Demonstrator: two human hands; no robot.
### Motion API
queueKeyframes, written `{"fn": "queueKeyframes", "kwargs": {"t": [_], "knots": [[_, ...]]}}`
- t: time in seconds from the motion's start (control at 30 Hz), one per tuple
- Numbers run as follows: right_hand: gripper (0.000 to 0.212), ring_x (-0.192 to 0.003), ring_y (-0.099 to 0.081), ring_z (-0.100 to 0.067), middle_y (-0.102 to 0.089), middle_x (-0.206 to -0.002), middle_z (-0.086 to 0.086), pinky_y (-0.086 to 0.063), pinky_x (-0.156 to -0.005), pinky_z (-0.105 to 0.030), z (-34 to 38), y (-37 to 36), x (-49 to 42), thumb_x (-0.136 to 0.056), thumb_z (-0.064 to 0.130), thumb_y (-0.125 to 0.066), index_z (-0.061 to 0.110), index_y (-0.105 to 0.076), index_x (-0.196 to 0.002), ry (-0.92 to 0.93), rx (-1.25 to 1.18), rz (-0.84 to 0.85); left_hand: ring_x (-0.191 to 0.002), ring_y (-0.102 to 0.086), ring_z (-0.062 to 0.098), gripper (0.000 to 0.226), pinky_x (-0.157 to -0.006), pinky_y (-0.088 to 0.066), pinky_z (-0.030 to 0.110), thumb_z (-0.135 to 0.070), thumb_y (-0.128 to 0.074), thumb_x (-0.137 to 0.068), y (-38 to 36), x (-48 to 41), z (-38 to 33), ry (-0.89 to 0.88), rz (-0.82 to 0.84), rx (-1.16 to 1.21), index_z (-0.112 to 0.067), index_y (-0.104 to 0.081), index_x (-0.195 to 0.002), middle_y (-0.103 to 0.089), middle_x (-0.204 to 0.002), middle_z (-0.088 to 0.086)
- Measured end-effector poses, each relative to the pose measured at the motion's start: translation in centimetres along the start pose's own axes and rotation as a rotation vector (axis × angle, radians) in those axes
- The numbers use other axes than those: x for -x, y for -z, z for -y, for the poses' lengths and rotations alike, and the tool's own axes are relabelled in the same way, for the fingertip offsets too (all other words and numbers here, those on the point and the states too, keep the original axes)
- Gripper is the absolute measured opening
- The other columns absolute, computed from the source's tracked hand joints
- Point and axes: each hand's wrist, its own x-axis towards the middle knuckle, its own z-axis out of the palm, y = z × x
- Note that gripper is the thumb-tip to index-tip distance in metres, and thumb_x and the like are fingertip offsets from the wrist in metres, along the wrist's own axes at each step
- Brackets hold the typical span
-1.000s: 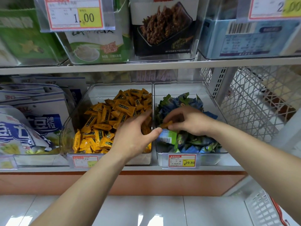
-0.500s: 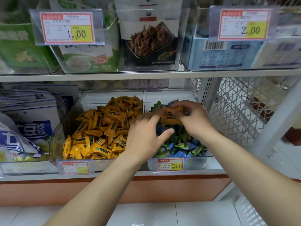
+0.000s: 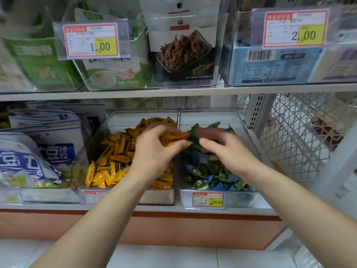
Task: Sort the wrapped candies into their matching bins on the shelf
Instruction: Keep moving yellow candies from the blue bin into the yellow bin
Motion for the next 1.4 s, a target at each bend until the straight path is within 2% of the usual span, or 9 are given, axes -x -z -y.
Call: {"fn": "queueKeyframes", "kwargs": {"t": [0.17,0.37,0.47,0.57,0.67,0.87,1.03,1.27,1.4], "knots": [[0.026,-0.098,-0.060,0.004,-0.064,-0.108,0.023,-0.048,-0.084,-0.022,0.9,1.2,0.1,-0.087,0.045,-0.067,0.038,-0.066,-0.112,0.160,0.406,-0.092,-0.090,-0.061,0.010,0.007,-0.073,-0.042,0.023,-0.031,-0.072,-0.088,3.2,-1.2,4.5,0.074,-0.137,-0.278,-0.027,-0.071,-0.094,-0.061,-0.100,-0.010],[0.017,-0.102,-0.057,-0.011,-0.057,-0.111,0.014,-0.047,-0.087,-0.031,0.5,3.5,-0.1,-0.088,0.040,-0.064,0.036,-0.067,-0.104,0.199,0.669,-0.181,-0.111,-0.060,0.024,0.027,-0.079,-0.047,0.031,-0.038,-0.064,-0.092,3.2,-1.5,5.0,0.114,-0.045,-0.429,-0.026,-0.069,-0.115,-0.065,-0.124,-0.001],[0.021,-0.108,-0.054,-0.015,-0.055,-0.113,0.012,-0.046,-0.088,-0.034,-0.2,5.6,0.0,-0.087,0.039,-0.061,0.037,-0.065,-0.108,0.191,0.751,-0.203,-0.109,-0.061,0.018,0.031,-0.085,-0.050,0.032,-0.043,-0.062,-0.091,2.3,-1.0,1.9,0.035,-0.049,-0.364,-0.028,-0.068,-0.117,-0.066,-0.119,-0.005],[0.034,-0.112,-0.053,-0.018,-0.053,-0.120,0.005,-0.043,-0.087,-0.032,-1.6,7.6,0.2,-0.087,0.039,-0.062,0.033,-0.061,-0.120,0.148,0.787,-0.254,-0.100,-0.061,0.004,0.035,-0.086,-0.054,0.031,-0.051,-0.055,-0.089,-0.7,0.3,-2.2,-0.122,0.170,-0.255,-0.032,-0.066,-0.118,-0.068,-0.109,-0.014],[0.055,-0.116,-0.054,-0.024,-0.048,-0.132,-0.002,-0.045,-0.089,-0.034,-3.2,8.4,0.6,-0.087,0.041,-0.065,0.029,-0.047,-0.138,0.078,0.811,-0.272,-0.111,-0.056,0.001,0.040,-0.095,-0.050,0.028,-0.052,-0.058,-0.089,-5.4,0.5,-4.6,-0.235,0.457,-0.244,-0.035,-0.061,-0.125,-0.065,-0.120,-0.016],[0.055,-0.096,-0.060,-0.009,-0.054,-0.136,0.003,-0.042,-0.078,-0.025,-4.8,9.7,1.7,-0.095,0.033,-0.054,0.030,-0.036,-0.147,0.038,0.634,-0.161,-0.123,-0.044,0.006,0.040,-0.104,-0.036,0.024,-0.050,-0.070,-0.086,-12.5,-1.0,-5.1,-0.132,0.863,0.005,-0.032,-0.064,-0.122,-0.051,-0.132,-0.007],[0.054,-0.097,-0.060,-0.017,-0.051,-0.138,0.001,-0.041,-0.083,-0.029,-5.1,9.7,2.2,-0.099,0.029,-0.049,0.026,-0.032,-0.150,0.045,0.601,-0.112,-0.110,-0.050,0.010,0.029,-0.093,-0.047,0.030,-0.049,-0.075,-0.080,-10.8,-2.3,-3.2,-0.261,1.041,-0.327,-0.039,-0.063,-0.104,-0.045,-0.124,-0.013],[0.058,-0.087,-0.061,-0.010,-0.051,-0.136,0.004,-0.041,-0.078,-0.028,-5.2,9.3,1.9,-0.098,0.036,-0.050,0.028,-0.030,-0.151,0.060,0.623,-0.096,-0.093,-0.061,0.011,0.020,-0.079,-0.055,0.037,-0.042,-0.063,-0.087,-7.3,-3.5,-3.2,-0.402,1.083,-0.732,-0.032,-0.073,-0.101,-0.065,-0.107,-0.011],[0.059,-0.091,-0.060,-0.012,-0.053,-0.135,0.004,-0.040,-0.080,-0.029,-5.5,9.5,2.0,-0.096,0.040,-0.049,0.031,-0.029,-0.151,0.070,0.619,-0.100,-0.082,-0.062,0.014,0.026,-0.072,-0.056,0.037,-0.050,-0.059,-0.087,-8.3,-4.0,-4.4,-0.394,0.847,-0.650,-0.027,-0.070,-0.086,-0.066,-0.092,-0.007]]}}
